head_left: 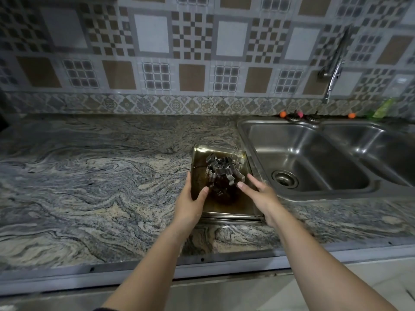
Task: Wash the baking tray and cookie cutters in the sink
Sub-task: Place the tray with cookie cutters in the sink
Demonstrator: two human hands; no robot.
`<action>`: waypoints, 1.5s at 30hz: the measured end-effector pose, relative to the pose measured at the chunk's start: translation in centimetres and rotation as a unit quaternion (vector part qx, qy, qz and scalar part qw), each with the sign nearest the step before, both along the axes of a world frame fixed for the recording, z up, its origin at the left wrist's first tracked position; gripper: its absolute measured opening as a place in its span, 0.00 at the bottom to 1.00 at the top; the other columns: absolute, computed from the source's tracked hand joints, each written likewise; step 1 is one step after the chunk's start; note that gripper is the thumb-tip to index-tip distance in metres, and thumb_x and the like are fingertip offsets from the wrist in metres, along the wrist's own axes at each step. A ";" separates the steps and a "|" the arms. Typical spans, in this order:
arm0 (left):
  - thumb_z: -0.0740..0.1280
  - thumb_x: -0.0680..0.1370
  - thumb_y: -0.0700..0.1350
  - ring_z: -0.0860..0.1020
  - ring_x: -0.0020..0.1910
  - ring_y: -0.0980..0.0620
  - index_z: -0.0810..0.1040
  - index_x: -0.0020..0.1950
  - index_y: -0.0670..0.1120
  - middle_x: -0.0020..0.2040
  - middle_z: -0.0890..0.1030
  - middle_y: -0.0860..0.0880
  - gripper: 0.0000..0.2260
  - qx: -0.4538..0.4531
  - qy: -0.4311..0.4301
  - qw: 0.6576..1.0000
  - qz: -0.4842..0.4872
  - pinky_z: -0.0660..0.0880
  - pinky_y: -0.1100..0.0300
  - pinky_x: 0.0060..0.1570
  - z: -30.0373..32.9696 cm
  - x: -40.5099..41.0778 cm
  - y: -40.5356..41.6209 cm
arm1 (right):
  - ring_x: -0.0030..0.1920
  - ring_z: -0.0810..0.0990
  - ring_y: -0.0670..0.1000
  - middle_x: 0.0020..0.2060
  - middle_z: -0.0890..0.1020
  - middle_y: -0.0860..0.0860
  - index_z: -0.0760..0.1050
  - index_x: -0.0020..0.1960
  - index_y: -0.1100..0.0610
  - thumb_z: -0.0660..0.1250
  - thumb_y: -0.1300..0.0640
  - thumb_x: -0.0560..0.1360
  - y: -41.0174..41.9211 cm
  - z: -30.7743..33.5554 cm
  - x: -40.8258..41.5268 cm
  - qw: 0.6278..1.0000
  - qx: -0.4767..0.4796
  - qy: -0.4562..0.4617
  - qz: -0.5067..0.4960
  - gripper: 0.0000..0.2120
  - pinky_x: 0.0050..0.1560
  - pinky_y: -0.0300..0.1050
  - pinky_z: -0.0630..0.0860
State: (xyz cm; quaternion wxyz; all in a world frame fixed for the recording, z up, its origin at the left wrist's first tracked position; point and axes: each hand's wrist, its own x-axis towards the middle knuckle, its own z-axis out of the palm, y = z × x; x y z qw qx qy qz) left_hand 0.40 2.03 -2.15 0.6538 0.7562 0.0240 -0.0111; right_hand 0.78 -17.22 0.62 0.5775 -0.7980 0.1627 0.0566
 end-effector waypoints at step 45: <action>0.72 0.74 0.46 0.68 0.70 0.54 0.52 0.77 0.59 0.70 0.69 0.53 0.39 0.014 -0.131 0.985 -0.110 0.67 0.46 0.69 1.2 -0.8 -43.7 | 0.74 0.62 0.56 0.74 0.62 0.56 0.53 0.78 0.48 0.68 0.35 0.68 -41.9 2.4 -6.5 0.955 -0.276 -0.063 -0.091 0.45 0.72 0.53 0.63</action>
